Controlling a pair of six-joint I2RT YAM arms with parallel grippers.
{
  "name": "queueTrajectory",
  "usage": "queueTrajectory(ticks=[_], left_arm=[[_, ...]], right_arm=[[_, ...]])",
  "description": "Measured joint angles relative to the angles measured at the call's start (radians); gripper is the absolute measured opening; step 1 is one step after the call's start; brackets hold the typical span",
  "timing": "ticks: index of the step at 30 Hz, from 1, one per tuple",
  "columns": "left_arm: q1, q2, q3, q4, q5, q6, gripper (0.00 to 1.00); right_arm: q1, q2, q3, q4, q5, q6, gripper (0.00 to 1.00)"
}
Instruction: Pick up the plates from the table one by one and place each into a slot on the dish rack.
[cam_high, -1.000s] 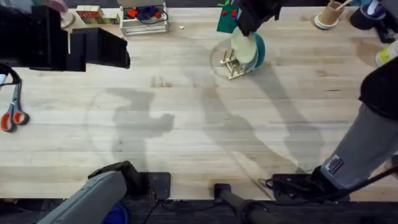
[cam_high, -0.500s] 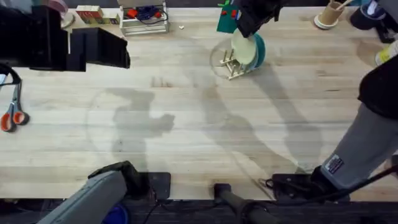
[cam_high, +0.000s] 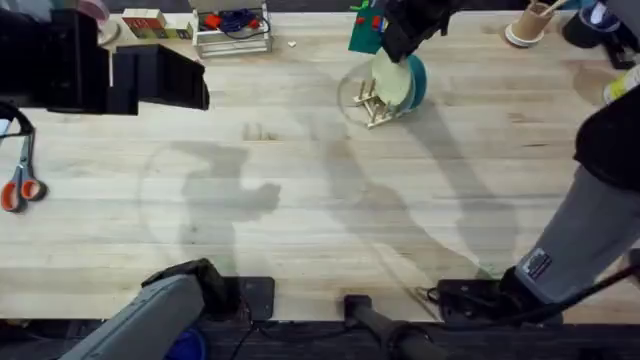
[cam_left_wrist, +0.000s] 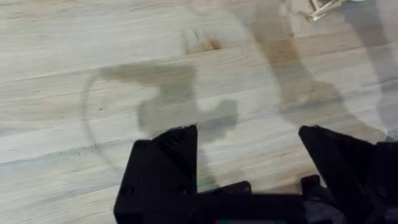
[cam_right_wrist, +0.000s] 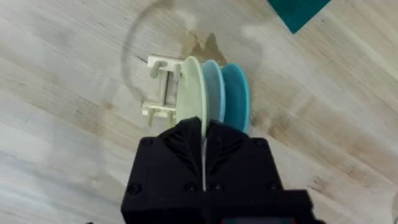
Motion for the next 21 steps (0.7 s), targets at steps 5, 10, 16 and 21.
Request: queueTrajectory(ticks=[5, 10, 16, 21], left_arm=[[0.000, 0.000, 0.000, 0.000, 0.000, 0.000, 0.995], [0.000, 0.000, 0.000, 0.000, 0.000, 0.000, 0.995], [0.000, 0.000, 0.000, 0.000, 0.000, 0.000, 0.995], [0.000, 0.000, 0.000, 0.000, 0.000, 0.000, 0.994]], right_arm=[[0.000, 0.015, 0.000, -0.017, 0.000, 0.000, 0.031], [0.000, 0.020, 0.000, -0.024, 0.000, 0.000, 0.031], [0.000, 0.020, 0.000, -0.024, 0.000, 0.000, 0.032], [0.000, 0.020, 0.000, -0.024, 0.000, 0.000, 0.032]])
